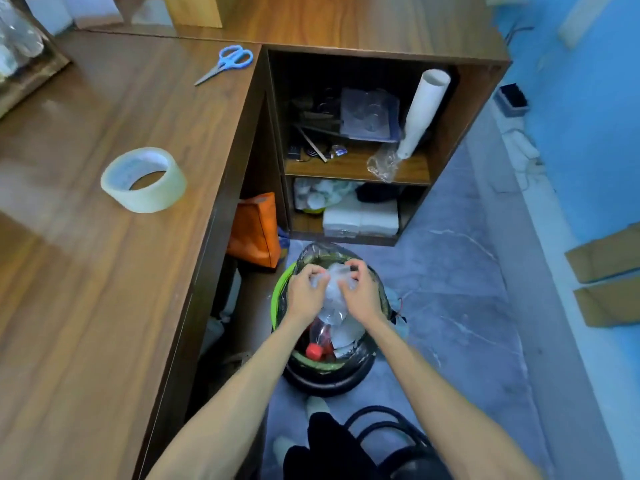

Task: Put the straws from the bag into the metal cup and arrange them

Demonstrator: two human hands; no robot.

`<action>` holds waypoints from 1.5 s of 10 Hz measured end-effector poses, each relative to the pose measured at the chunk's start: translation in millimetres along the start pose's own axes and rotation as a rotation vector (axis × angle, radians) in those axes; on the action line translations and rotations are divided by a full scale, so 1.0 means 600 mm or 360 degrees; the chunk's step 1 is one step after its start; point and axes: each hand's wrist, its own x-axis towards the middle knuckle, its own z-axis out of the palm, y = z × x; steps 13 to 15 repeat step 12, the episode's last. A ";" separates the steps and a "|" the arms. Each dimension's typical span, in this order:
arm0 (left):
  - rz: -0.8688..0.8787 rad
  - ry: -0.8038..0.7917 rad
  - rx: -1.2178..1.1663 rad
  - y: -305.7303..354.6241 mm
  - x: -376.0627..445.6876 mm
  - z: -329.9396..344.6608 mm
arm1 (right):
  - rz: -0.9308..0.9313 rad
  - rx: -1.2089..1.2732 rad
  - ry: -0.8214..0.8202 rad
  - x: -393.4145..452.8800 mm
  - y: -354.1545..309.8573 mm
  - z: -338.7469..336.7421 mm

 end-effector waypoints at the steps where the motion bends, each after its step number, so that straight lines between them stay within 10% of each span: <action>1: -0.0052 0.0011 0.0206 -0.037 -0.006 0.019 | -0.0007 -0.0120 -0.0010 -0.009 0.030 0.019; 6: -0.0249 0.0286 0.0361 -0.065 -0.001 0.033 | -0.0107 -0.0198 0.0112 -0.003 0.015 0.047; 8: -0.0389 -0.0031 0.0435 -0.065 0.004 0.029 | -0.0061 -0.0828 -0.0215 0.012 0.021 0.051; 15: -0.0149 0.0093 0.0220 -0.041 -0.002 0.005 | -0.0101 -0.0292 -0.0155 -0.003 -0.012 0.024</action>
